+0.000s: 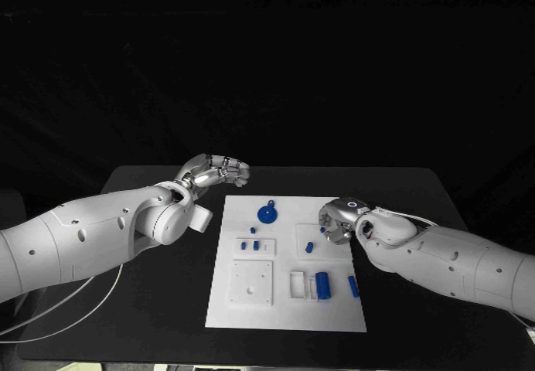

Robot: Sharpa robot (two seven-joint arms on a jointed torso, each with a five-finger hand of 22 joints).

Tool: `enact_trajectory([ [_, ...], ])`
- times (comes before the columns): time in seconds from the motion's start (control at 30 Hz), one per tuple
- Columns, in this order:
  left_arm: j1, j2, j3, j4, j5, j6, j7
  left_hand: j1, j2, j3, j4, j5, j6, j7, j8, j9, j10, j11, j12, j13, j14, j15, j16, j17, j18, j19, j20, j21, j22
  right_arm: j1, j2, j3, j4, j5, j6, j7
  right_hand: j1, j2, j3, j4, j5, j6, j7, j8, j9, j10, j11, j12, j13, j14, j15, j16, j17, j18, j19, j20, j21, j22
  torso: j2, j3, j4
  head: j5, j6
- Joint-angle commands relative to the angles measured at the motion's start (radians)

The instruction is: Assemble the parts on the task board

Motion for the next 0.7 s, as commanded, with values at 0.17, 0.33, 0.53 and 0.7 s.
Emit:
enact_trajectory([
  [0.17,0.001,-0.002,0.001,0.002,0.012,-0.009,0.018,0.002,0.009,-0.004,-0.001,0.006,0.001,0.006,0.007,-0.002,0.008,0.003,0.003,-0.002,0.008,0.003,-0.007,0.002,0.017,0.006,0.002,-0.005,0.001,-0.004,0.006,0.0,-0.002,0.001,-0.006,0.008,0.002,0.01,0.01,0.004,-0.01,0.013,-0.003,0.008,-0.001,0.018,-0.004,0.007,0.005,0.0,-0.007,0.005,0.004,0.045,0.007,-0.001,0.004,0.005,-0.001,-0.0001,-0.0005,0.002,-0.005],
  [0.33,0.001,-0.002,0.001,0.002,0.012,-0.007,0.015,0.002,0.008,-0.004,-0.001,0.006,0.001,0.007,0.007,-0.002,0.008,0.003,0.003,-0.002,0.008,0.004,-0.007,0.002,0.017,0.006,0.003,-0.005,0.001,-0.008,0.011,0.0,-0.003,0.005,-0.001,0.009,0.003,0.019,0.015,0.003,-0.015,0.019,-0.006,0.011,-0.001,0.029,-0.008,0.01,0.01,-0.001,-0.011,0.006,0.006,0.045,0.005,-0.001,0.005,0.008,-0.001,-0.0009,-0.0015,0.003,-0.008],
  [0.53,0.001,-0.003,0.001,0.0,0.012,-0.005,0.013,0.001,0.008,-0.005,0.0,0.005,0.001,0.007,0.007,-0.002,0.008,0.004,0.003,-0.002,0.009,0.004,-0.008,0.002,0.017,0.007,0.003,-0.006,0.001,-0.011,0.017,0.0,-0.001,-0.001,0.009,0.005,0.006,0.03,0.019,-0.007,-0.023,0.035,-0.013,0.019,0.001,0.053,-0.016,0.02,0.022,-0.002,-0.019,0.006,0.009,0.045,0.005,-0.002,0.006,0.013,-0.002,-0.0019,-0.0006,0.007,-0.008],
  [0.7,0.001,-0.003,0.001,-0.001,0.012,-0.005,0.012,0.001,0.009,-0.005,0.0,0.003,0.001,0.008,0.007,-0.003,0.009,0.005,0.002,-0.003,0.012,0.004,-0.008,0.004,0.018,0.01,0.003,-0.005,0.002,-0.012,0.023,0.0,-0.007,-0.01,0.011,0.0,0.009,0.048,0.018,-0.022,-0.029,0.052,-0.02,0.027,0.003,0.07,-0.024,0.027,0.038,0.007,-0.026,0.015,0.019,0.045,0.016,-0.005,0.015,0.021,-0.003,-0.0017,-0.0013,0.004,-0.007],
])
